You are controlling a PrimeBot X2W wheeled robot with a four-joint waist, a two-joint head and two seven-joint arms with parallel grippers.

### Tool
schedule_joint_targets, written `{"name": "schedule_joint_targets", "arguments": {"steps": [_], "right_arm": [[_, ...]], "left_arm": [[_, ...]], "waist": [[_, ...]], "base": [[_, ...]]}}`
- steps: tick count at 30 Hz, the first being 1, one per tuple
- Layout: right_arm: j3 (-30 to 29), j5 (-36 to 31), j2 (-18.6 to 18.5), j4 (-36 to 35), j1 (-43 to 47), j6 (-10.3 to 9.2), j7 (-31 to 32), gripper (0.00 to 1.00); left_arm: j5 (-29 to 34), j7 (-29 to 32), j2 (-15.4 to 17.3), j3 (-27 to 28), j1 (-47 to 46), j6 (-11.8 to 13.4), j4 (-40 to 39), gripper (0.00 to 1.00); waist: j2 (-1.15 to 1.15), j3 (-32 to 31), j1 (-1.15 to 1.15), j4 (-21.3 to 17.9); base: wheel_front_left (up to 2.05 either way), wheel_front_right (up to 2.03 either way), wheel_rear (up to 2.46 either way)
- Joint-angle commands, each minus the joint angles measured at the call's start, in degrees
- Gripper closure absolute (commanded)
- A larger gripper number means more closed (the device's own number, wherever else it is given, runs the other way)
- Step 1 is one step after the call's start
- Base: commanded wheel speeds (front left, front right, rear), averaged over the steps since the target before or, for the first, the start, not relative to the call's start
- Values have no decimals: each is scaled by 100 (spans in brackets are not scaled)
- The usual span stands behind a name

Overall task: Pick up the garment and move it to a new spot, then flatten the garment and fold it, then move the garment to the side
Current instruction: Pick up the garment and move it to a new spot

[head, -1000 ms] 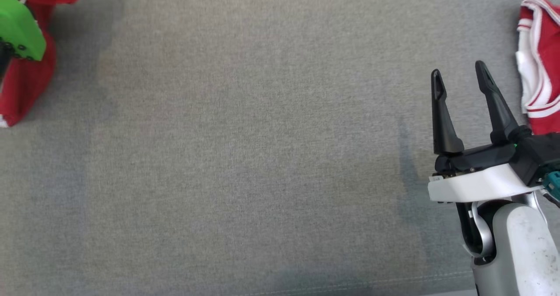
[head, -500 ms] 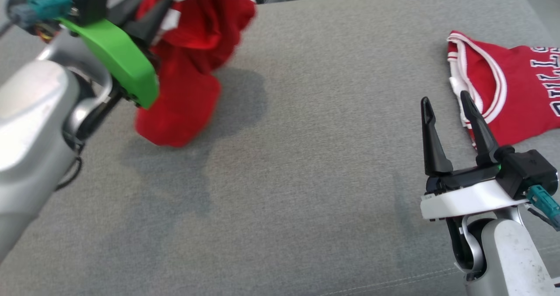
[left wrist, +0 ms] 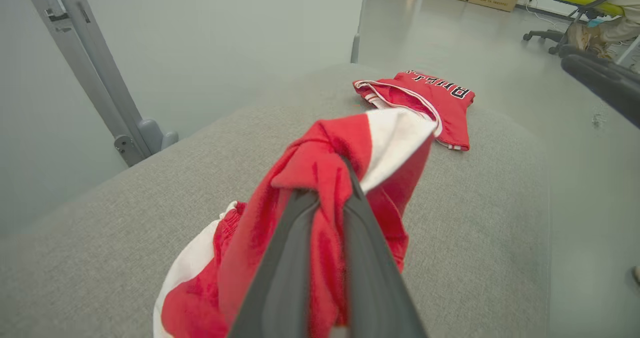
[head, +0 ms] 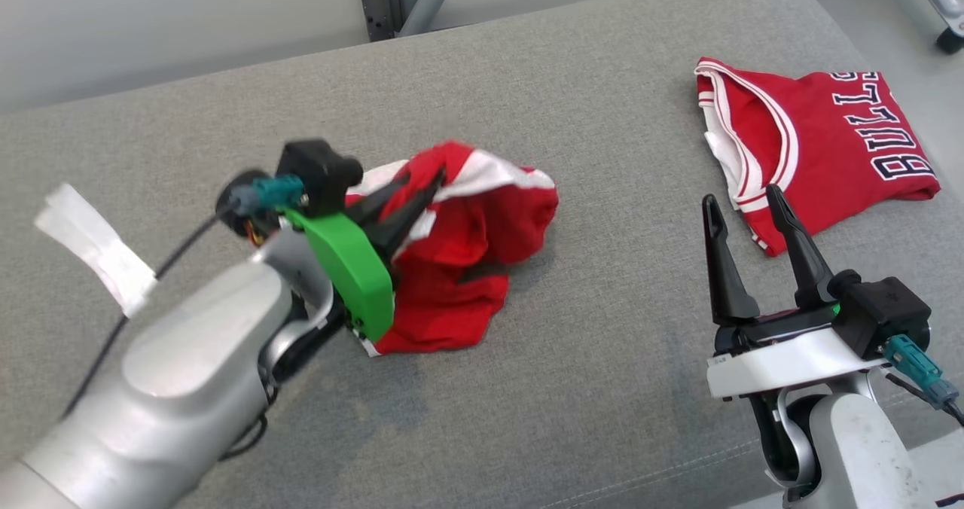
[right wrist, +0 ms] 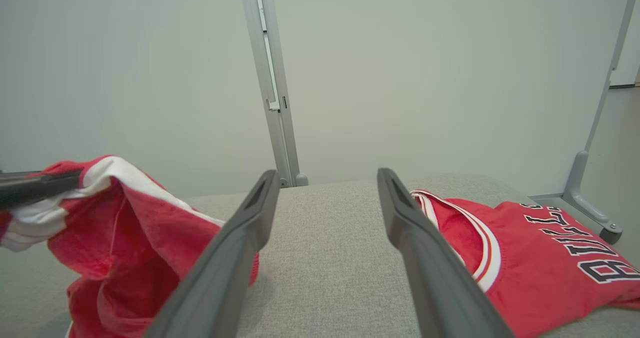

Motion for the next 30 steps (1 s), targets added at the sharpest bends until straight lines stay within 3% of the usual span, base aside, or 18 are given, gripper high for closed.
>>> {"name": "schedule_joint_targets", "arguments": {"steps": [1, 13, 14, 16, 17, 26, 30], "right_arm": [[9, 41, -4, 29, 37, -9, -54, 0], [-46, 45, -4, 129, 35, -9, -116, 0], [-38, 45, -4, 144, 40, -9, -114, 0], [-29, 46, -4, 172, 52, -9, -115, 0], [-22, 43, -5, 188, 60, -9, -115, 0], [-47, -10, -4, 273, 161, -9, -77, 0], [-95, -60, -5, 333, 235, -9, -108, 0]], "left_arm": [[-121, -118, -85, -30, 253, 16, 249, 100], [-639, -757, -537, 13, 1014, 7, 1882, 100], [-677, -799, -575, 4, 1054, 7, 1983, 82], [-727, -883, -655, -16, 1116, 6, 2134, 20], [-747, -916, -692, -34, 1147, 6, 2188, 0], [-672, -1179, -813, 294, 1393, 16, 2331, 0], [-157, -1179, -770, 1246, 1847, 268, 1830, 0]], "waist": [[40, 49, 0, -42], [40, 183, 0, 12], [40, 174, 0, 33], [40, 145, 0, 78], [40, 126, 0, 99], [40, -168, 0, 312], [40, -337, 0, 411]], "base": [[0, 0, 0], [0, 0, 0], [0, 0, 0], [0, 0, 0], [0, 0, 0], [0, 0, 0], [0, 0, 0]]}}
